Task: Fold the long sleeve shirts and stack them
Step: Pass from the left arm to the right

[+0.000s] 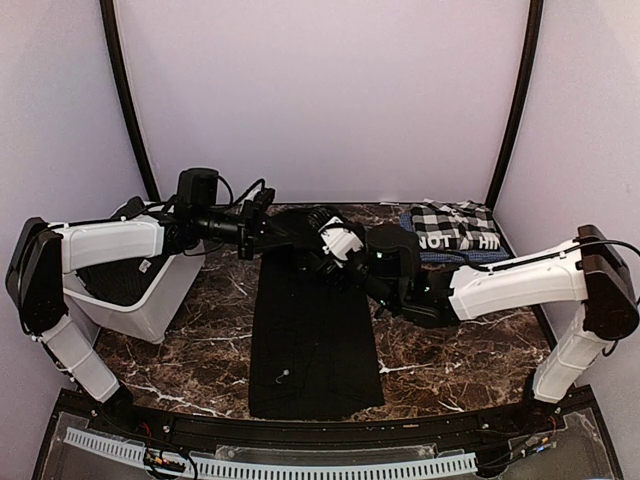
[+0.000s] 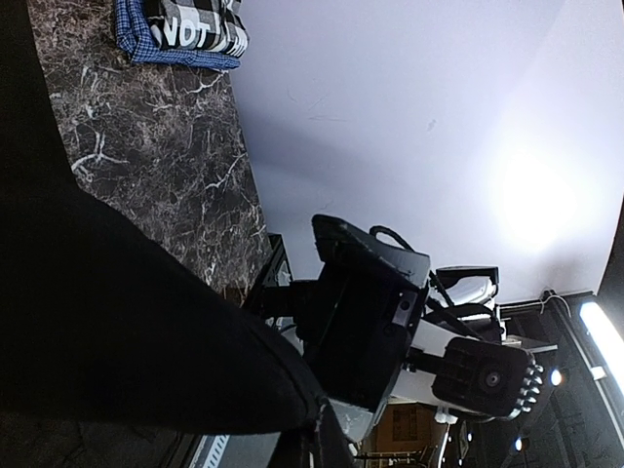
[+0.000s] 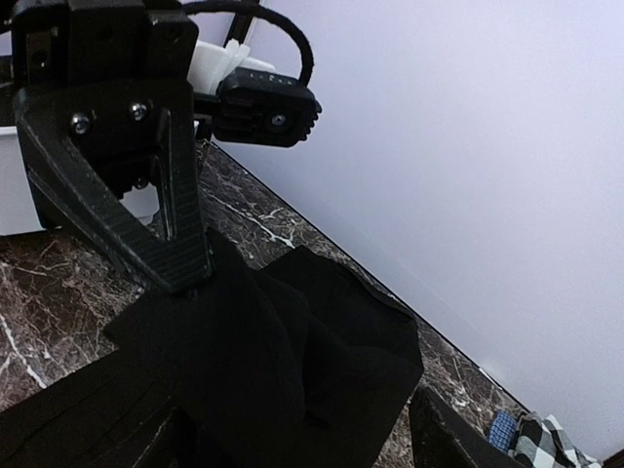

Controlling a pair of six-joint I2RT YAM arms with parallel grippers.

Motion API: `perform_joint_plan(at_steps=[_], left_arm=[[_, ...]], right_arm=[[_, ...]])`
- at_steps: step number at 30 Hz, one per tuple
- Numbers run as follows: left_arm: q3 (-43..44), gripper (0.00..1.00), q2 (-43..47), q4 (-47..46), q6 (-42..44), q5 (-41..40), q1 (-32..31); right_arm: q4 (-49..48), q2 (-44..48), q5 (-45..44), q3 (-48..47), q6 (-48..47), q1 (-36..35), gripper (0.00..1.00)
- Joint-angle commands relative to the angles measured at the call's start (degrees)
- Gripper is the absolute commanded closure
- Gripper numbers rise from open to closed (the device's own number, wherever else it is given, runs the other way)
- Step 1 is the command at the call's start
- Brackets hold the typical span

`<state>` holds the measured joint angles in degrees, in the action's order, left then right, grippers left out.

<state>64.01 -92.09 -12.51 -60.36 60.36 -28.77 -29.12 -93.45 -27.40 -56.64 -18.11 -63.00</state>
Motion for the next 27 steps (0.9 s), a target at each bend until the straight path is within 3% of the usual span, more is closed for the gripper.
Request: perform_joint_plan(at_steps=[1, 14, 16, 19, 20, 21, 27], left_arm=[[-0.75, 1.0, 0.37, 1.38, 1.63, 0.18, 0.17], [-0.34, 1.0, -0.86, 1.75, 2.26, 0.49, 0.12], [-0.11, 1.0, -1.08, 1.68, 2.4, 0.6, 0.12], [0.4, 1.0, -1.12, 1.93, 2.85, 0.67, 0.12], [0.54, 0.98, -1.04, 2.51, 3.42, 0.57, 0.12], [0.86, 0.96, -0.86, 2.9, 3.76, 0.27, 0.12], [5.24, 0.6, 0.85, 11.04, 11.81, -4.74, 0.74]], right_arm=[[-0.46, -0.89, 2.46, -2.77, -0.5, -0.52, 0.31], [1.99, -3.33, 5.36, -5.73, -0.62, -0.82, 0.56], [2.53, -3.86, 5.49, -6.4, -0.63, -0.76, 0.67], [3.16, -3.49, 5.89, -6.49, 0.27, -0.76, 0.91], [3.44, -3.12, 5.91, -6.29, 0.97, -0.8, 0.99], [4.16, -2.49, 5.98, -6.11, 1.63, -0.73, 1.0], [11.34, 4.89, 2.35, -3.52, 6.81, -0.48, 1.0]])
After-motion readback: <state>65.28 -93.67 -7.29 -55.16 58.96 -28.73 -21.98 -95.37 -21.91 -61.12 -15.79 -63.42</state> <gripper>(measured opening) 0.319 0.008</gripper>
